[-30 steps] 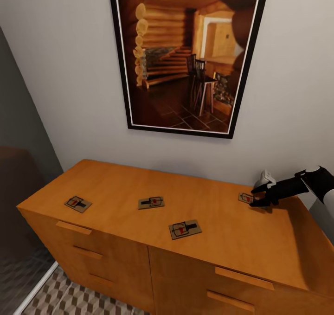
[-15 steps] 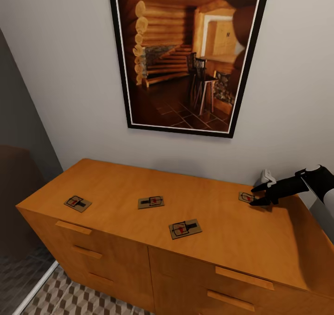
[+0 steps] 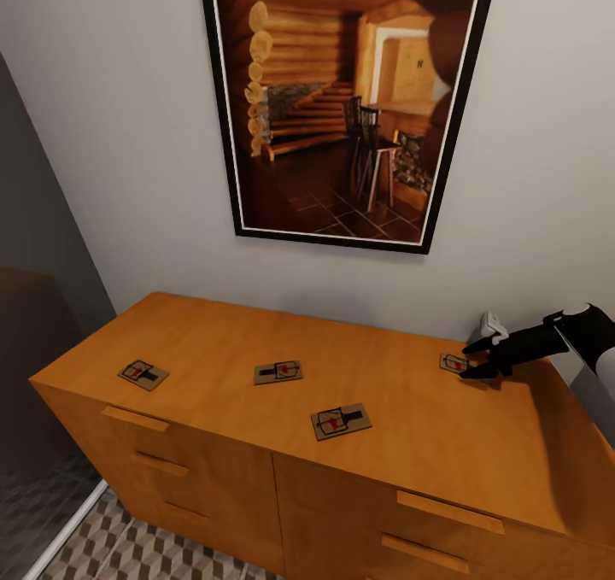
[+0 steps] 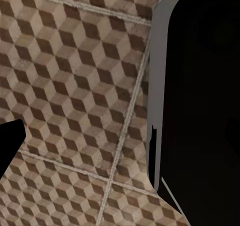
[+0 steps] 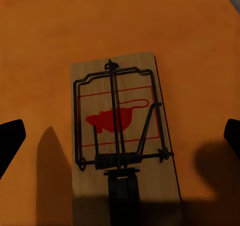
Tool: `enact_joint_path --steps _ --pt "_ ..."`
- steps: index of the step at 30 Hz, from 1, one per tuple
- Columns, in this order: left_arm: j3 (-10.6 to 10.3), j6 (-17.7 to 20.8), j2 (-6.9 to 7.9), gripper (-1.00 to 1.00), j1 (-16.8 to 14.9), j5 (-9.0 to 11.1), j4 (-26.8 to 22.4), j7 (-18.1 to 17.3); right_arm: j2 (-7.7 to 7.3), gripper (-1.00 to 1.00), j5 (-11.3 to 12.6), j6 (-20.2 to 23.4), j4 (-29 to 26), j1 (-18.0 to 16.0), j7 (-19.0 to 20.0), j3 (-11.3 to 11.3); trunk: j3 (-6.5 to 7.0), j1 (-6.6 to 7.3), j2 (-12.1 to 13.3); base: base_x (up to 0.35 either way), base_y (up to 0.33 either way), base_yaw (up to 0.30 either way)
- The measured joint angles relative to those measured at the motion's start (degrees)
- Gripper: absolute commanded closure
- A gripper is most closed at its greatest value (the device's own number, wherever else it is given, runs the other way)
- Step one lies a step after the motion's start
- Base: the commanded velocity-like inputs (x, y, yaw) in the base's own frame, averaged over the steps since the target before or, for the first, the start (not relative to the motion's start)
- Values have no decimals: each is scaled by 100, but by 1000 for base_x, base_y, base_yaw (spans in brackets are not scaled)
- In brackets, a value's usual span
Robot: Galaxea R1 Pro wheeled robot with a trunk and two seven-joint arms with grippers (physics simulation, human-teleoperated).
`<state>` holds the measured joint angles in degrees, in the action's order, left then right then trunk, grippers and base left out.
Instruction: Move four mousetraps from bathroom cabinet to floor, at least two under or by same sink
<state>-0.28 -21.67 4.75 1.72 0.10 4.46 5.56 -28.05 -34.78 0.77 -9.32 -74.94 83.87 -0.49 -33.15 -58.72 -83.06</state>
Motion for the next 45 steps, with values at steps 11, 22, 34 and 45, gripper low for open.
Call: enact_joint_path --steps 11,22,34,45 --pt "-2 -1 0 -100 -1 0 2 0 5 100 28 -29 103 -3 5 -142 1 0 0 0 0 0" --pt "-1 0 0 -100 0 0 1 0 10 100 23 -28 104 -9 3 -123 1 0 0 0 0 0" --pt "-146 -25 -82 -100 -2 -47 -25 -12 11 100 -3 145 -167 -1 13 82 -1 -1 1 0 0 0" --pt "-162 -34 -87 -100 -2 -56 -29 -17 7 100 6 877 -1139 -1 482 72 -1 -1 1 0 0 0"
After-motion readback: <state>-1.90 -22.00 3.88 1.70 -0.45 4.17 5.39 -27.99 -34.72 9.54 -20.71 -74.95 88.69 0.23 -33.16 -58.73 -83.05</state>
